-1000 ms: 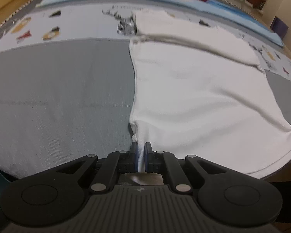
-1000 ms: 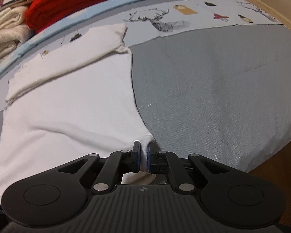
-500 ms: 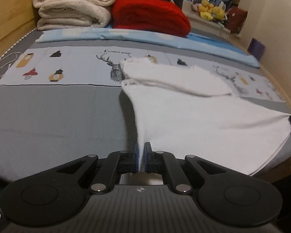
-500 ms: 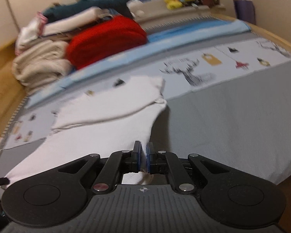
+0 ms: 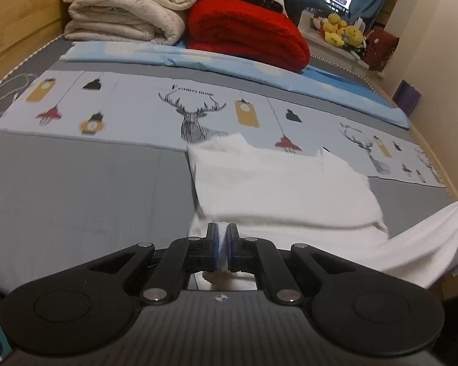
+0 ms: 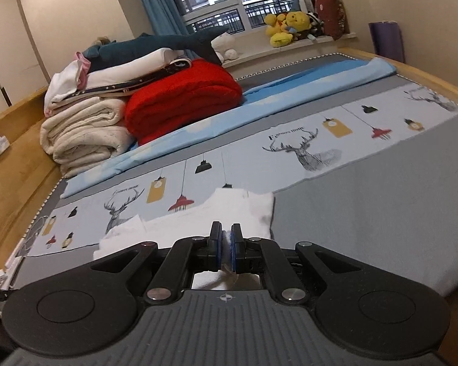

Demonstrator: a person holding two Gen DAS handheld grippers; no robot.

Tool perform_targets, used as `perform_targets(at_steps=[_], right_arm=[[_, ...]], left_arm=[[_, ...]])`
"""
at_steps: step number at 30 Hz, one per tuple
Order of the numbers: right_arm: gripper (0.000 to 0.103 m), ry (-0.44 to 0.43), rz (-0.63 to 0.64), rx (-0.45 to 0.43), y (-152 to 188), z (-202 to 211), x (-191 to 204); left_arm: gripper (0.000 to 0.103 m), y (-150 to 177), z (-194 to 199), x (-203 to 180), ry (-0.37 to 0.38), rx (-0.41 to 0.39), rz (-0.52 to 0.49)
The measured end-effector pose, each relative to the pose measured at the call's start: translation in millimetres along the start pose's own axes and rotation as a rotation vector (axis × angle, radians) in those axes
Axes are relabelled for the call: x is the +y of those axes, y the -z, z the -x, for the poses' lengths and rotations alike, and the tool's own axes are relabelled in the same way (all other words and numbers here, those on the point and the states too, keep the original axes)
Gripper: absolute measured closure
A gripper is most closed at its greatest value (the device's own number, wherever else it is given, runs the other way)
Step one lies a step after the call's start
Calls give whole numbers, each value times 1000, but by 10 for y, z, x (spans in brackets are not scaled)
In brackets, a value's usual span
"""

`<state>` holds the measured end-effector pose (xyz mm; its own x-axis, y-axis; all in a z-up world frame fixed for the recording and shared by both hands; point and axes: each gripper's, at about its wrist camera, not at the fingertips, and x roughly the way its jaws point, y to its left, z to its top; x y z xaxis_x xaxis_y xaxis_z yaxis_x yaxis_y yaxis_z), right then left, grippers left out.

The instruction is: Fold small clothes

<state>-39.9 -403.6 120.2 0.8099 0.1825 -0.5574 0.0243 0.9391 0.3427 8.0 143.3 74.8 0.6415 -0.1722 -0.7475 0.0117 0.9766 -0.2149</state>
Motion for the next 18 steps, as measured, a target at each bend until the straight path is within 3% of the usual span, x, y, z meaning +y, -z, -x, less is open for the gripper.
perform_targets(at_steps=[5, 7, 9, 13, 18], right_arm=[[98, 42, 65, 9, -283, -692, 57], [98, 66, 93, 28, -330, -1023, 34], [98, 81, 97, 54, -291, -1312, -22], [98, 124, 68, 185, -97, -1761, -142], [98, 118, 12, 158, -296, -2070, -175]], left_arm=[[98, -349, -723, 42, -48, 26, -51], [98, -316, -1009, 132, -54, 48, -20], [98, -264, -1271, 214, -69, 119, 26], [98, -473, -1423, 143, -62, 67, 19], [97, -634, -1766, 277, -81, 113, 68]])
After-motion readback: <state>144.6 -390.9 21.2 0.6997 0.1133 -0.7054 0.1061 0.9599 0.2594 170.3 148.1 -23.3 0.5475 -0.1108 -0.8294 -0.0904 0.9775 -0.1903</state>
